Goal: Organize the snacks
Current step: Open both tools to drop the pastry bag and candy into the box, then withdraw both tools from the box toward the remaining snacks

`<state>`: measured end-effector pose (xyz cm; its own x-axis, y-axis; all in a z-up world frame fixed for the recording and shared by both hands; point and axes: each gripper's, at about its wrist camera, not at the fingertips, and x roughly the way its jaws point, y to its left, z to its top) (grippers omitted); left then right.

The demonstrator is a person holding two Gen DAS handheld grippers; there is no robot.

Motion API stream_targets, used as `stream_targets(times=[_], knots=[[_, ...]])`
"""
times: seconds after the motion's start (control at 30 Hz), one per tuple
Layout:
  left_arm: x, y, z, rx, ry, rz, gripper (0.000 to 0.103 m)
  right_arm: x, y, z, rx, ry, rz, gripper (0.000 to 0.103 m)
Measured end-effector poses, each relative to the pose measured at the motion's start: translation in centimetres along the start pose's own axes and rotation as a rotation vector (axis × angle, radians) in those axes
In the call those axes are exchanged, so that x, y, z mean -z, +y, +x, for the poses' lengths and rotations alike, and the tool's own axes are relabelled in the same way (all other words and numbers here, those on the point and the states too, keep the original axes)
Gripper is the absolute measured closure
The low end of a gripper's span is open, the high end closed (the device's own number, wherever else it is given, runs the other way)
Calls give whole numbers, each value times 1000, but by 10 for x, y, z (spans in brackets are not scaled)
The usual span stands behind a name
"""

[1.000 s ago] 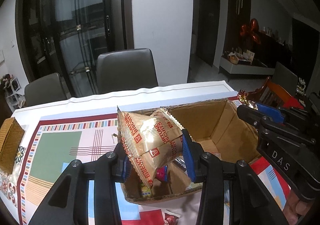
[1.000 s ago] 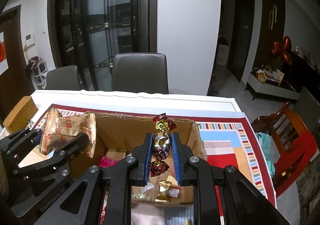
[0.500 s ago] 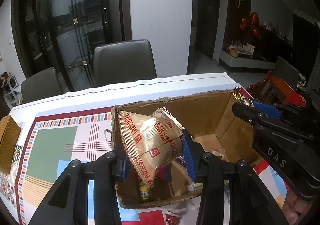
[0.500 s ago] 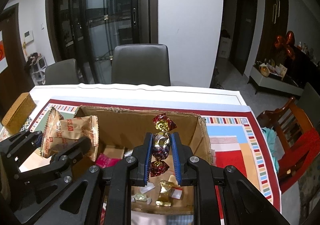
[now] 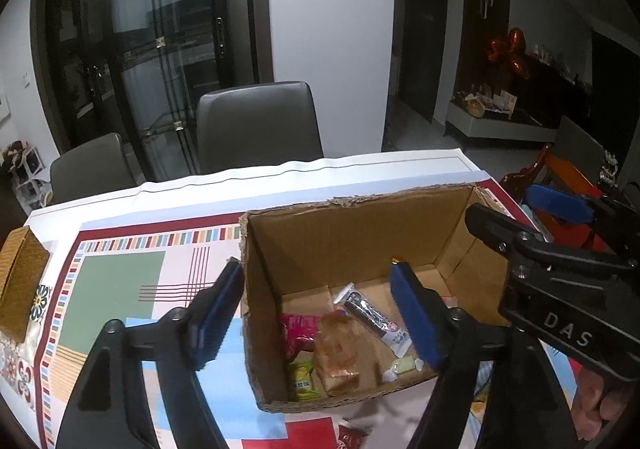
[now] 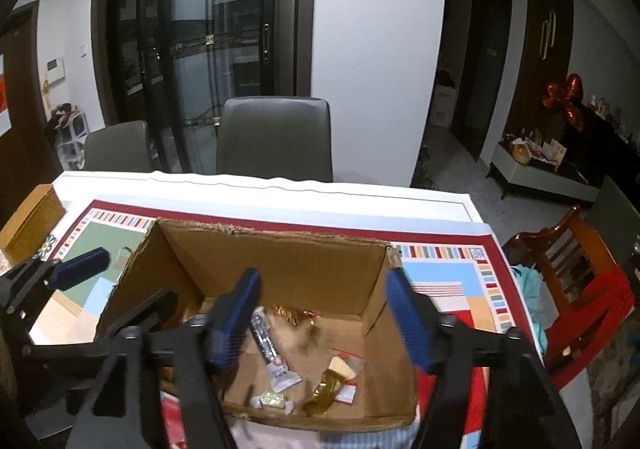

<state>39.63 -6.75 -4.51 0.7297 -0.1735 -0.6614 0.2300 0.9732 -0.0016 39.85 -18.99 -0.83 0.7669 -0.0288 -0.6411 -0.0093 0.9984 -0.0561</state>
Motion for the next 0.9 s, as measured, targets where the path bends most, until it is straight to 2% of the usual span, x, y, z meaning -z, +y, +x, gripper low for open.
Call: stream_targets(times=[0.3,0.9], knots=[[0,5,-10,-10,-15,-18,17,-1,-5,-8,16,-18,10,26],[10,9,-36,-39,-57,-4,13,11,-13,-30,56,-44,19,26]])
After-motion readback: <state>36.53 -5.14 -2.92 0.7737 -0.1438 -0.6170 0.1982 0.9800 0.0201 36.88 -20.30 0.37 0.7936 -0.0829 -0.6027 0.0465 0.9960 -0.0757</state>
